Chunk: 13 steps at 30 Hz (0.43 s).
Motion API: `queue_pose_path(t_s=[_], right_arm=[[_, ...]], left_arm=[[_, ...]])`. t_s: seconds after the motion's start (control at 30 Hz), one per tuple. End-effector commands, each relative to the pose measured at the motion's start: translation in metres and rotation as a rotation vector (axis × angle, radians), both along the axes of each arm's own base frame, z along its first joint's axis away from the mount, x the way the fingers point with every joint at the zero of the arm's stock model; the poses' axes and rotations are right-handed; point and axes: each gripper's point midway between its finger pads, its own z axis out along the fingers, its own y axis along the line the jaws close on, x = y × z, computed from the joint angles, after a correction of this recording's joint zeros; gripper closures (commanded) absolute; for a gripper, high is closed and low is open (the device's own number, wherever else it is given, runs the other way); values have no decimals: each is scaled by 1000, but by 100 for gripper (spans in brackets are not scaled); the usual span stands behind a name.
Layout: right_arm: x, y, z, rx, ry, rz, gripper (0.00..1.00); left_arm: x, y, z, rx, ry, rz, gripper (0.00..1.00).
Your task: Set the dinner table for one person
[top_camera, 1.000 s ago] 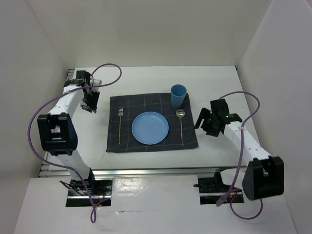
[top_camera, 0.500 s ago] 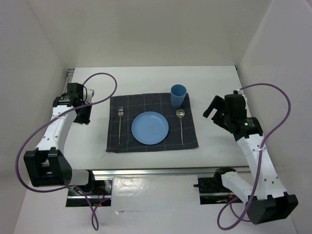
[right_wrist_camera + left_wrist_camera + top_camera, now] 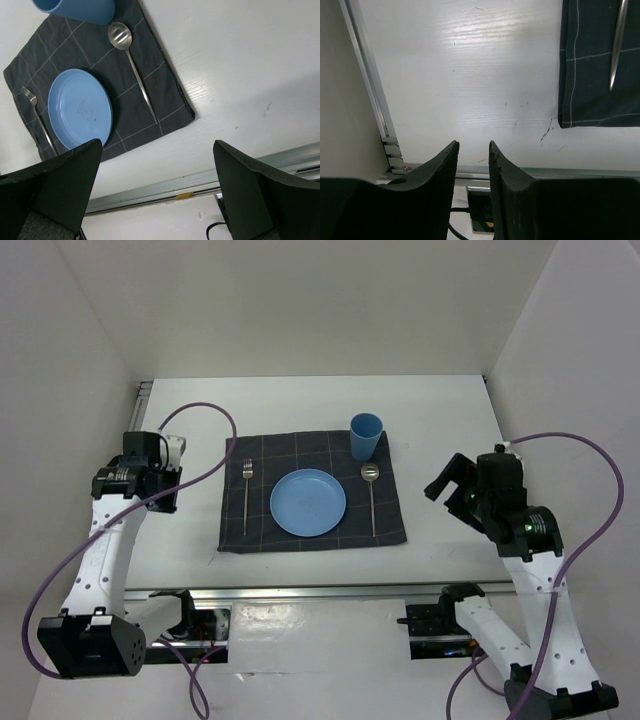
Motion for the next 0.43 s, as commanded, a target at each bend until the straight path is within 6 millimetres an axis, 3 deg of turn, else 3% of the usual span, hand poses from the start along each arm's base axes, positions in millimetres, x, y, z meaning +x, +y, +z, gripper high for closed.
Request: queue_pose_path(t_s=[0.0,0.4], right_arm=[[-10,7,3,33,1,28,0],[-19,2,5,34,-18,-5,0]], left_arm=[[-3,-4,1,-18,9,-39,61],[0,-3,1,-15,10,-41,60]])
